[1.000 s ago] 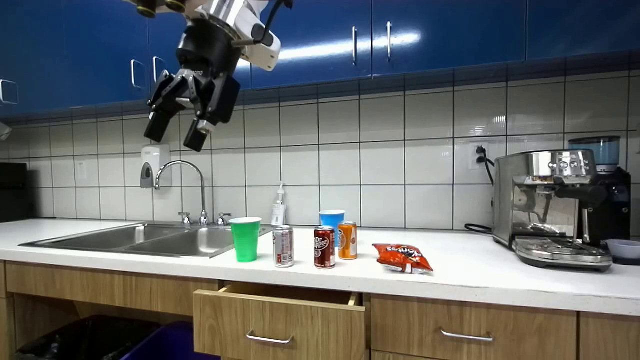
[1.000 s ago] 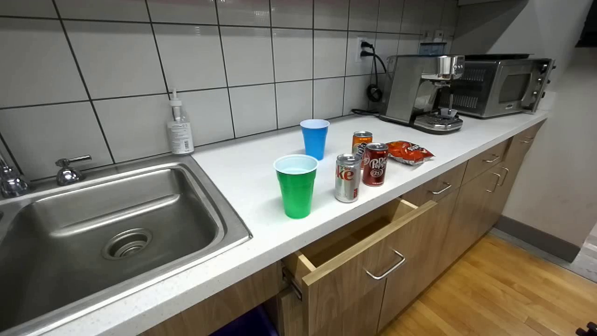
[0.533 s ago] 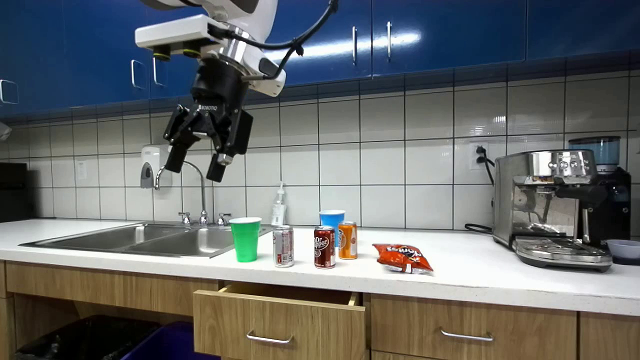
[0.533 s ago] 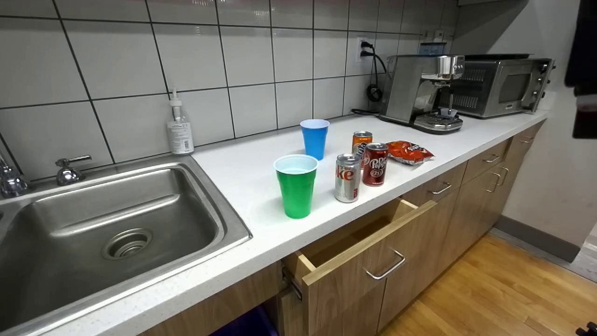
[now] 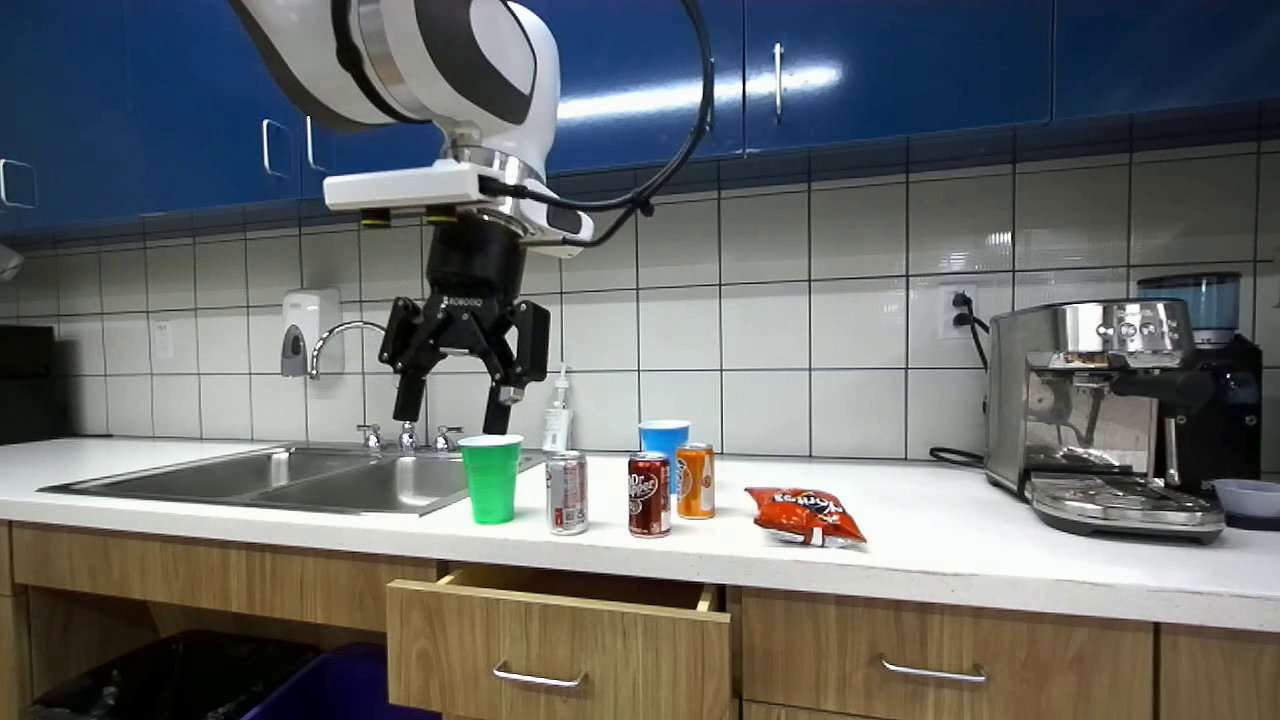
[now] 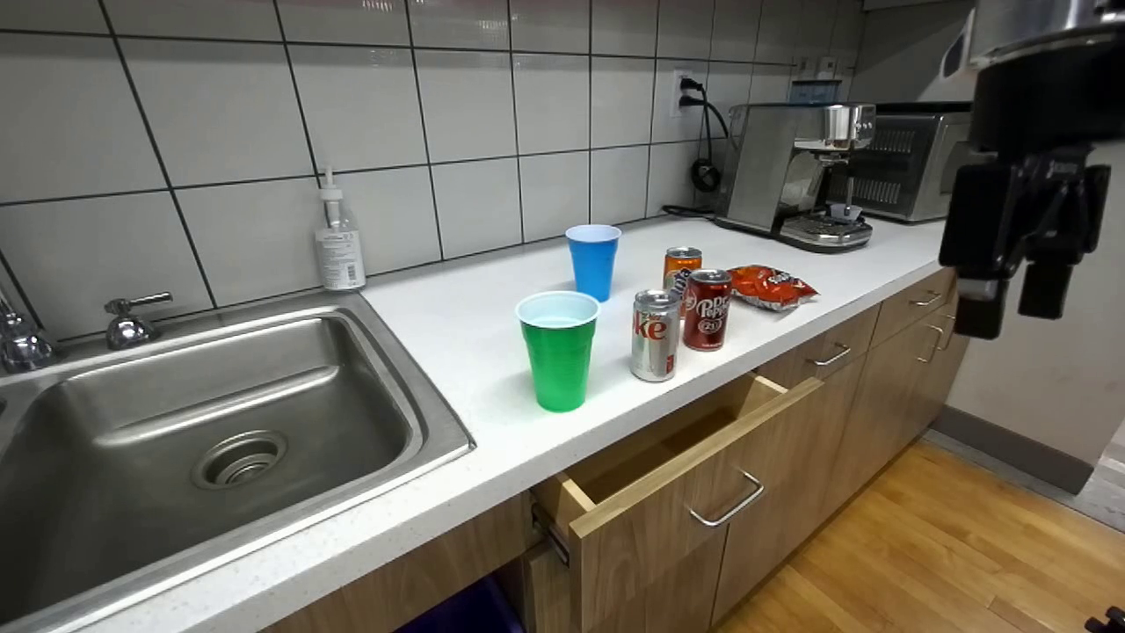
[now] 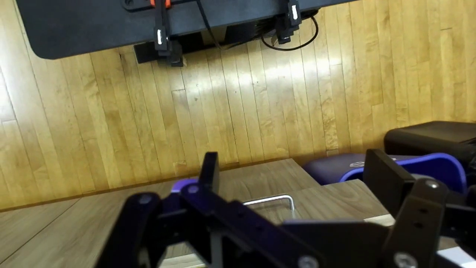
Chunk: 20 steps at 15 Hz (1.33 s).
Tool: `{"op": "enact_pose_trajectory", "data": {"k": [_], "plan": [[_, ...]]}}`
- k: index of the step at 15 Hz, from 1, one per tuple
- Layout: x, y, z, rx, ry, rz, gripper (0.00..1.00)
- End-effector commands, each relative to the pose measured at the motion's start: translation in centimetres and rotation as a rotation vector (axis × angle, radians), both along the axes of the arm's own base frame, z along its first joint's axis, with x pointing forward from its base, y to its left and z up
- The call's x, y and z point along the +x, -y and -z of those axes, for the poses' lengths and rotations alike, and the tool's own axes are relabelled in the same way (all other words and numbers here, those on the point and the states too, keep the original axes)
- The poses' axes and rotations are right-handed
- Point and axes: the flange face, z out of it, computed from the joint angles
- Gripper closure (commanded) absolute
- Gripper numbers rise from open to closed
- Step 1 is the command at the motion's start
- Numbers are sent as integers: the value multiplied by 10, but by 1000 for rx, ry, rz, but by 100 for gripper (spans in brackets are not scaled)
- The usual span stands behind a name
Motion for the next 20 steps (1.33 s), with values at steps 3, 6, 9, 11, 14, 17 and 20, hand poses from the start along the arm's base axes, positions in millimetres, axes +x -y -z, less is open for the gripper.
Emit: {"op": "enact_pose_trajectory", "data": {"k": [3, 6, 9, 11, 14, 17, 20], "plan": [[35, 5, 37, -35, 37, -43, 0], [52, 9, 60, -66, 60, -47, 0], [68, 9, 79, -97, 79, -79, 0], [79, 10, 91, -113, 97, -85, 0], [101, 11, 103, -135, 137, -81, 0], [91, 12, 106, -116, 128, -70, 0], [90, 11, 109, -116, 122, -71, 0]]}}
